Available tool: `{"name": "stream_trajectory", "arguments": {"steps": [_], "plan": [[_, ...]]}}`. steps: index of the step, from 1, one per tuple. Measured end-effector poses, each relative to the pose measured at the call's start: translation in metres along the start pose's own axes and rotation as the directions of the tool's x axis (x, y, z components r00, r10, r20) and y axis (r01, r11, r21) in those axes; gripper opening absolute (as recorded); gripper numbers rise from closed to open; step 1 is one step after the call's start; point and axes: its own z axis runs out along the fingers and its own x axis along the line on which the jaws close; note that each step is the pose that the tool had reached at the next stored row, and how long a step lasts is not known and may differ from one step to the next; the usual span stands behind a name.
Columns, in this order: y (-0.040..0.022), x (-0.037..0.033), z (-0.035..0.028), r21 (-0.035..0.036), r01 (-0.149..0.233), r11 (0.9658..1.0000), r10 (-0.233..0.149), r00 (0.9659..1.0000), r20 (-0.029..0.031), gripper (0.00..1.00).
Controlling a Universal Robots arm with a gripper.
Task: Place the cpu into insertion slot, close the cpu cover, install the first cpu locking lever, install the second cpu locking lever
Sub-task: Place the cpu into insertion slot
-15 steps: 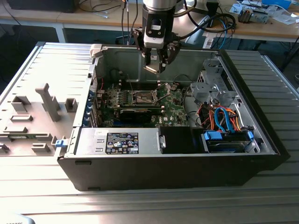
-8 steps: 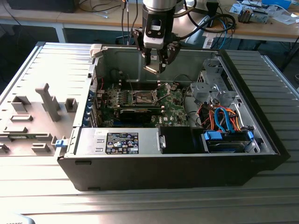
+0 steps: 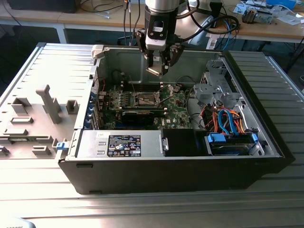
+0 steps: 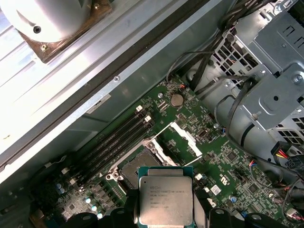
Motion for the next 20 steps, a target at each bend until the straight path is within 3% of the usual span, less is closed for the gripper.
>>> {"name": "stream_trajectory", "arguments": {"steps": [20], "plan": [[-0.0001, -0.0003, 0.0007, 0.0003, -0.028, 0.9996, 0.028, 0.9996, 0.0020, 0.54]]}}
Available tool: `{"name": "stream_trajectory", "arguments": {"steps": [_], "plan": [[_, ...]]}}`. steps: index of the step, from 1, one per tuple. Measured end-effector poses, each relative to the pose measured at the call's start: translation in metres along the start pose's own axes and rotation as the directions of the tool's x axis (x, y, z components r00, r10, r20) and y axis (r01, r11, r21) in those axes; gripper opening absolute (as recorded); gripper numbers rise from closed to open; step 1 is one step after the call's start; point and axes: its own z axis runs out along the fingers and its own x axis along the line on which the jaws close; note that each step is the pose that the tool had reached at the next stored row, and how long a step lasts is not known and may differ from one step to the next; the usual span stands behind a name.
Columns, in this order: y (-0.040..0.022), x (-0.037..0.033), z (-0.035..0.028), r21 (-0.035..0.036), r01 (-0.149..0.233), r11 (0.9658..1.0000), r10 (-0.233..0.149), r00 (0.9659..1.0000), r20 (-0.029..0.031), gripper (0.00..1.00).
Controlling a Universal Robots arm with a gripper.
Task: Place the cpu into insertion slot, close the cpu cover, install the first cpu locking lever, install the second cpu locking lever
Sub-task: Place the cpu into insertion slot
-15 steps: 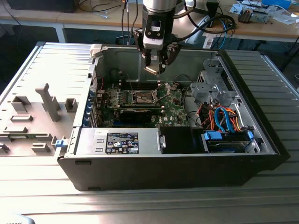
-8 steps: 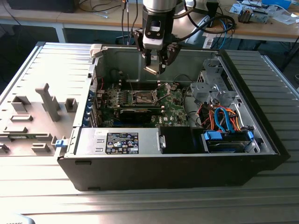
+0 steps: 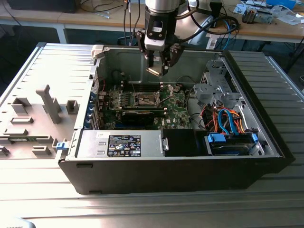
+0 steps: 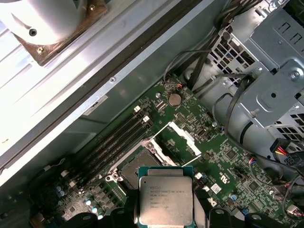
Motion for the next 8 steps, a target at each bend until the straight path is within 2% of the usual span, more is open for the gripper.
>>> {"name": "stream_trajectory", "arguments": {"steps": [8], "plan": [[0.0000, 0.0000, 0.0006, 0.0005, -0.017, 0.9999, 0.017, 0.9998, 0.0016, 0.54]]}}
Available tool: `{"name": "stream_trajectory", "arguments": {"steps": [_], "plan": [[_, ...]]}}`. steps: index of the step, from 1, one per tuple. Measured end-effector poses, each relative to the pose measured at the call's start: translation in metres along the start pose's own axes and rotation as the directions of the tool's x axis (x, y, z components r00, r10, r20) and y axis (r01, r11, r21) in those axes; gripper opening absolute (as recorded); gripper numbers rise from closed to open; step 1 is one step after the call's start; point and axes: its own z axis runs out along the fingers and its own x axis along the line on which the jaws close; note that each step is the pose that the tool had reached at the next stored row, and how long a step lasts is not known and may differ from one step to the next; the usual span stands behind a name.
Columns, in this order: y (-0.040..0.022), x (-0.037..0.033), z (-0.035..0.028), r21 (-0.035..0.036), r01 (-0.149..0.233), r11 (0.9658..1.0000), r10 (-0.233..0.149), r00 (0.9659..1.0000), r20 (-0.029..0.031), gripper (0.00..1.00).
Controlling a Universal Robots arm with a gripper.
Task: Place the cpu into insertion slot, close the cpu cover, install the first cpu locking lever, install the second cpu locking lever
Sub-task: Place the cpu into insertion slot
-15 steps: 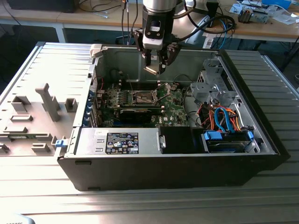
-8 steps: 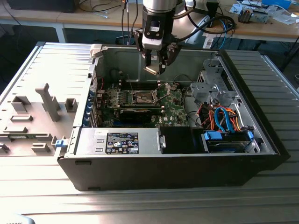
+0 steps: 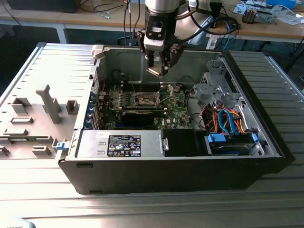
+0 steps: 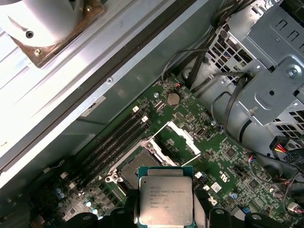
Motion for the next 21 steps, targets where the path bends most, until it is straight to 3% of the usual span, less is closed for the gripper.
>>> {"name": "stream_trajectory", "arguments": {"steps": [21], "plan": [[0.0000, 0.0000, 0.0009, 0.0002, -0.019, 0.9998, 0.019, 0.9998, 0.0014, 0.54]]}}
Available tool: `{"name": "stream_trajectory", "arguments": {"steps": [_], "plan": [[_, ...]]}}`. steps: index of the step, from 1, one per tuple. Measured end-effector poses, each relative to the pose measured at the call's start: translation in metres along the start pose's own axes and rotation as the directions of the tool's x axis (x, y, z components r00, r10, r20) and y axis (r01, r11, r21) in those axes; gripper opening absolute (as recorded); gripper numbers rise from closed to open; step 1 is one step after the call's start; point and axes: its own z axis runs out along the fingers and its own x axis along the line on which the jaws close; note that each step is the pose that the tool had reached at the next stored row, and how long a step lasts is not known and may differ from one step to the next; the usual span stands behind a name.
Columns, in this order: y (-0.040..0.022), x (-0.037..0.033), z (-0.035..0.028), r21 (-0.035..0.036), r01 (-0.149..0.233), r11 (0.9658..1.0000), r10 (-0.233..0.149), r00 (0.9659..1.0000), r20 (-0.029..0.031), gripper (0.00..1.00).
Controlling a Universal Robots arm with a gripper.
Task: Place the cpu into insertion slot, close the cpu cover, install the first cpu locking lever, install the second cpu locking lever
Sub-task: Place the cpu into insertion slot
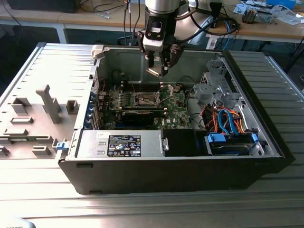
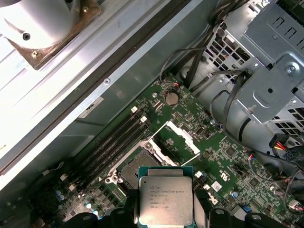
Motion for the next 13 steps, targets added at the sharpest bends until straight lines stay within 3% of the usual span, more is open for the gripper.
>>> {"name": "stream_trajectory", "arguments": {"steps": [13], "plan": [[-0.0001, 0.0000, 0.0003, -0.0001, -0.009, 1.0000, 0.009, 1.0000, 0.0005, 0.54]]}}
